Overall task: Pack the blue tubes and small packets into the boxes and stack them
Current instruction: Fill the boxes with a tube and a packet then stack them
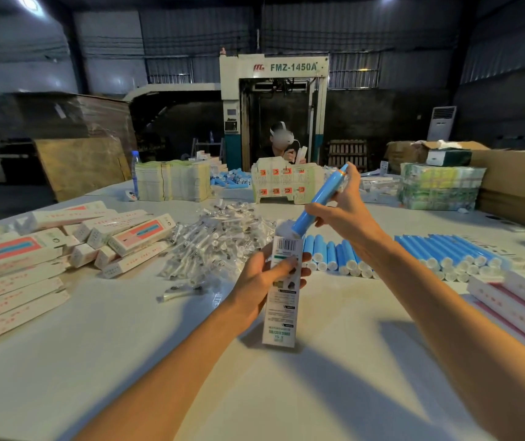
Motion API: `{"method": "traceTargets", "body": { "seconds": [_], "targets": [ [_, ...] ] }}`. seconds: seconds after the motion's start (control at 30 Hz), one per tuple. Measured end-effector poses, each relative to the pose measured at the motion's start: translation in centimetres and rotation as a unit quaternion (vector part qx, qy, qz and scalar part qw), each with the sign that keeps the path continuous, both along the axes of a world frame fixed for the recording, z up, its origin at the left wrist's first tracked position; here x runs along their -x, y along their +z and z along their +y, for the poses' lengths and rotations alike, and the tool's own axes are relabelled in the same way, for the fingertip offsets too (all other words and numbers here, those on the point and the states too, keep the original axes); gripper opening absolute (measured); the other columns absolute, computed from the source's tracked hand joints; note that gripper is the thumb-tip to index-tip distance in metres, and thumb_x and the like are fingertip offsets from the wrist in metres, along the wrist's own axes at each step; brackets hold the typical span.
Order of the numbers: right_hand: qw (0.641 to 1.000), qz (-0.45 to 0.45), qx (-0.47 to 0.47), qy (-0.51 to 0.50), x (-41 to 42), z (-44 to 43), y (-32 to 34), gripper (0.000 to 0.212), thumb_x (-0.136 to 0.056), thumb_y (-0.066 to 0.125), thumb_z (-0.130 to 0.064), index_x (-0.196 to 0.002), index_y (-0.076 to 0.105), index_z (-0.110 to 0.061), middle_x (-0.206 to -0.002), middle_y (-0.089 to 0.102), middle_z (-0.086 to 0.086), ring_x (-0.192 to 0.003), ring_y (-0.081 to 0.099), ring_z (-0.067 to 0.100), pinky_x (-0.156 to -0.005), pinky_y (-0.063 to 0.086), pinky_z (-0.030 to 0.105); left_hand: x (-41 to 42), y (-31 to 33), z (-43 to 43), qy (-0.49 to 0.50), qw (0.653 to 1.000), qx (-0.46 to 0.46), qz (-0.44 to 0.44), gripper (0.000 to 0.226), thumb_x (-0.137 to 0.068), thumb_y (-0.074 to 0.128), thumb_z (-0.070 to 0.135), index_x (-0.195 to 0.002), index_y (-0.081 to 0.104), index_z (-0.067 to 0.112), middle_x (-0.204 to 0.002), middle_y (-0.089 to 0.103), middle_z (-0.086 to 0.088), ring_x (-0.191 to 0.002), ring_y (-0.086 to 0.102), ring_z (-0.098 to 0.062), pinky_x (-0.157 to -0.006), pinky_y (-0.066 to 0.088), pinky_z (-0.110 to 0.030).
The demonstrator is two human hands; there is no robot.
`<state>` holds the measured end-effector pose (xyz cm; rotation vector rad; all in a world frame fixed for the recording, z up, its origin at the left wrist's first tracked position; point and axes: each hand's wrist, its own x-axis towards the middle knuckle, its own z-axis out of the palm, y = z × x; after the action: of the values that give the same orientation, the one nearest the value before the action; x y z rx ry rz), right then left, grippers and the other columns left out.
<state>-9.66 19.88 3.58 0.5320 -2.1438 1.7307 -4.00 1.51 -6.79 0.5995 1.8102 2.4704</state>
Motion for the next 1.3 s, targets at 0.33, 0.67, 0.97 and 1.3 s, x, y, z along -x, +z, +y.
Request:
{"method": "traceTargets", "body": {
  "seconds": [0.33, 0.67, 0.97, 1.3],
  "targets": [
    [0.983, -0.018, -0.178, 0.039, 0.3, -0.7, 0.3, 0.058, -0.094, 0.074, -0.022, -0.130, 0.030, -0.033, -0.099, 0.069, 0.008, -0.085, 0.070, 0.020, -0.055, 0.054, 0.017, -0.3, 0.2, 0.4, 0.025, 0.998, 0.054, 0.022, 0.044, -0.101, 0.070, 0.024, -0.142, 0.057, 0.018, -0.131, 0.074, -0.013, -0.117, 0.072, -0.038, -0.100, 0.060, -0.051],
    [0.968, 0.059, -0.237, -0.061, -0.1, -4.3, -5.0, 0.036, -0.107, 0.050, -0.045, -0.127, 0.060, -0.017, -0.115, 0.064, 0.001, -0.099, 0.064, 0.018, -0.086, 0.058, 0.044, 0.8, -0.8, -0.8, 0.260, 0.965, 0.018, 0.037, 0.027, -0.104, 0.060, 0.035, -0.127, 0.062, 0.021, -0.106, 0.081, -0.008, -0.084, 0.077, -0.029, -0.071, 0.060, -0.036],
    [0.941, 0.080, -0.312, 0.106, 2.1, -12.2, -12.0, 0.010, -0.093, 0.062, 0.002, -0.102, 0.066, 0.006, -0.105, 0.067, 0.015, -0.096, 0.063, 0.026, -0.085, 0.052, 0.046, 2.2, -1.4, -3.8, 0.429, 0.897, 0.043, 0.095, 0.016, -0.092, 0.054, 0.051, -0.108, 0.058, 0.053, -0.107, 0.079, 0.008, -0.091, 0.076, -0.016, -0.077, 0.059, -0.037],
    [0.883, 0.147, -0.441, 0.060, 4.4, -14.8, -14.6, 0.025, -0.111, 0.041, -0.025, -0.127, 0.058, -0.018, -0.130, 0.060, 0.010, -0.118, 0.058, 0.021, -0.104, 0.048, 0.032, 2.1, -0.9, -3.7, 0.389, 0.911, 0.042, 0.128, 0.018, -0.097, 0.056, 0.038, -0.115, 0.059, 0.041, -0.100, 0.080, 0.013, -0.082, 0.077, -0.008, -0.067, 0.059, -0.020]
  ]
}}
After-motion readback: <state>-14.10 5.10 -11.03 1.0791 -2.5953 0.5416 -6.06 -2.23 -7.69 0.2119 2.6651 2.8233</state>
